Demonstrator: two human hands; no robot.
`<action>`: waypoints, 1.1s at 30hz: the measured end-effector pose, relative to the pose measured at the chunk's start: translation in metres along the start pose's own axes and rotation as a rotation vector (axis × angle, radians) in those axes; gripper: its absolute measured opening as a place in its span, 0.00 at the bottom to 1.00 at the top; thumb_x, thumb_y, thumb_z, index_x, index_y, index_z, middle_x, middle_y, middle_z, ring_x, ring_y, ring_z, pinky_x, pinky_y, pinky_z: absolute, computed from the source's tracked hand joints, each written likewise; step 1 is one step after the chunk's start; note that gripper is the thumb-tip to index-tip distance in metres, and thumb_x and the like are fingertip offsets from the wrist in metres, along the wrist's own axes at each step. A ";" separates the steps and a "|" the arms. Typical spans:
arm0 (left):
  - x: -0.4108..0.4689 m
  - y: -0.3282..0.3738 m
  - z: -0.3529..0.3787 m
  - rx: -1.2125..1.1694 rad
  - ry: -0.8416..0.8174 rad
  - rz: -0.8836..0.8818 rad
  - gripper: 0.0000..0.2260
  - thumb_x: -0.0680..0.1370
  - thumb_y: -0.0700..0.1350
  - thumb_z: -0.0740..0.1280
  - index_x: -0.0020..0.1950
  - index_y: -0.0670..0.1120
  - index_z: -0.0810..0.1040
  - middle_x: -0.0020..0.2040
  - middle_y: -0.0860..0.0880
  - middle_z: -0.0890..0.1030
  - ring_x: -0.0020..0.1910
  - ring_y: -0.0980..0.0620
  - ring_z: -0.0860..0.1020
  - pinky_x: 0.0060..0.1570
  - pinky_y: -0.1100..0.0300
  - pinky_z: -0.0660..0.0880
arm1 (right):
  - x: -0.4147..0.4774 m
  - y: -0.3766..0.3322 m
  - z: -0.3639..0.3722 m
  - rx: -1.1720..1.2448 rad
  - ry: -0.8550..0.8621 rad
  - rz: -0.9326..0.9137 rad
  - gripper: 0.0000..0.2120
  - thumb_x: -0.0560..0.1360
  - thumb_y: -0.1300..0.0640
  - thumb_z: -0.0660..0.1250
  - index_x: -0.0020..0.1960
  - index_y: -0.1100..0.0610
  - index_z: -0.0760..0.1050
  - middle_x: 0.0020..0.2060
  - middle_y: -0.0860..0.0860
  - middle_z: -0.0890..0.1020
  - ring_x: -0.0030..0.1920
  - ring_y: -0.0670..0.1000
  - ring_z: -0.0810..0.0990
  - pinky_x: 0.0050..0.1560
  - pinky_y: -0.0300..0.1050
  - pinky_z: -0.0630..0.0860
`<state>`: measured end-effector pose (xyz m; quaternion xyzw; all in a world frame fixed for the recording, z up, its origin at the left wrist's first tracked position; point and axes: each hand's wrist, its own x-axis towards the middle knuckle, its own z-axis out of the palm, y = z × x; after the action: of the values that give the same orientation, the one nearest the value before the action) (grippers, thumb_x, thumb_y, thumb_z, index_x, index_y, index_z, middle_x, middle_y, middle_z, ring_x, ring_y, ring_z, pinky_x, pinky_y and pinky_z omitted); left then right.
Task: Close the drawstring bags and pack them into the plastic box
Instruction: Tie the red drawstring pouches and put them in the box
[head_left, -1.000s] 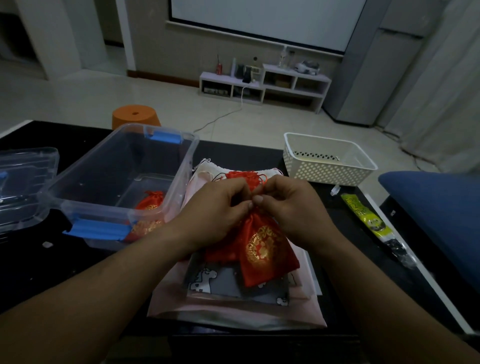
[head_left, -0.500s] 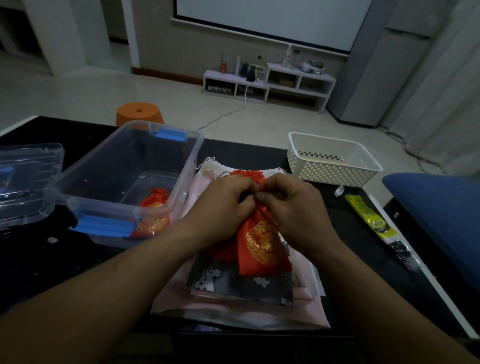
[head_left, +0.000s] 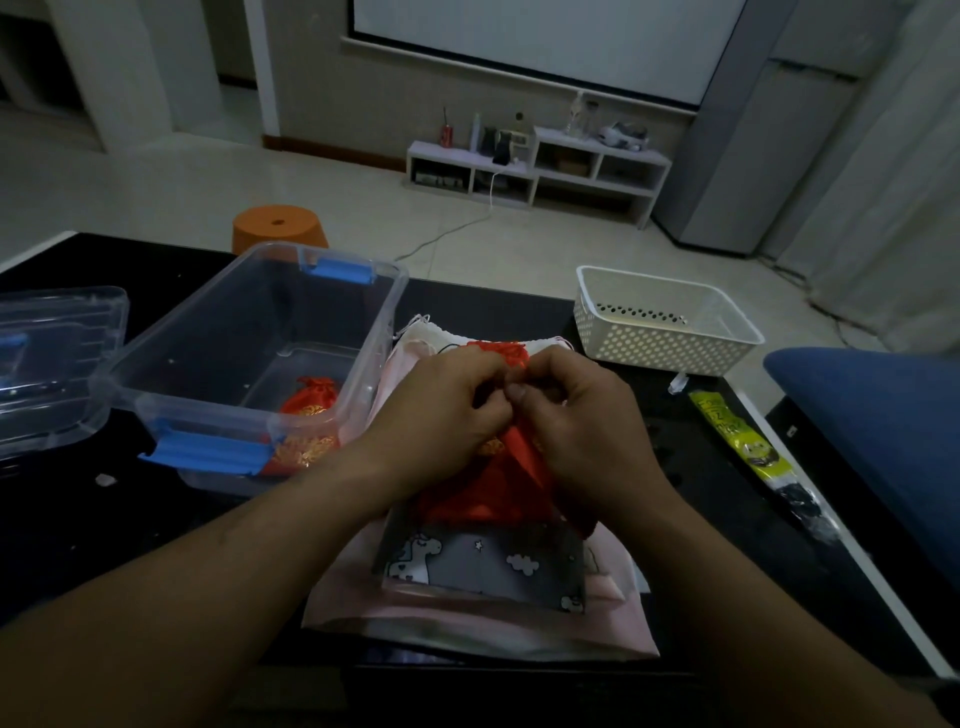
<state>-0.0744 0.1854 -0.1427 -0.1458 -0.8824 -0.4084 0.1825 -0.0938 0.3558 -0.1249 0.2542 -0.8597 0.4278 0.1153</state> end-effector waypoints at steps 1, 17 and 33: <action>0.001 -0.001 -0.001 0.006 -0.004 0.004 0.05 0.80 0.43 0.67 0.48 0.48 0.83 0.42 0.53 0.81 0.43 0.57 0.77 0.45 0.54 0.76 | 0.000 0.000 0.000 -0.005 0.011 -0.007 0.04 0.79 0.61 0.72 0.49 0.53 0.83 0.41 0.44 0.83 0.44 0.42 0.80 0.43 0.29 0.72; 0.001 0.002 -0.010 -0.257 -0.028 -0.100 0.05 0.83 0.46 0.68 0.48 0.48 0.78 0.39 0.50 0.82 0.39 0.54 0.82 0.42 0.57 0.81 | 0.004 0.002 -0.009 0.262 0.049 0.163 0.02 0.81 0.58 0.71 0.50 0.53 0.81 0.43 0.51 0.86 0.46 0.52 0.86 0.51 0.62 0.83; 0.000 0.014 -0.002 -0.165 0.053 -0.110 0.06 0.85 0.45 0.63 0.50 0.45 0.74 0.41 0.51 0.77 0.43 0.55 0.76 0.40 0.67 0.73 | 0.007 0.000 -0.005 0.351 0.100 0.415 0.06 0.84 0.53 0.66 0.52 0.54 0.79 0.44 0.52 0.85 0.47 0.52 0.85 0.52 0.56 0.83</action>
<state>-0.0682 0.1923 -0.1324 -0.1010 -0.8474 -0.4925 0.1706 -0.0998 0.3578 -0.1188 0.0672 -0.7993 0.5968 0.0219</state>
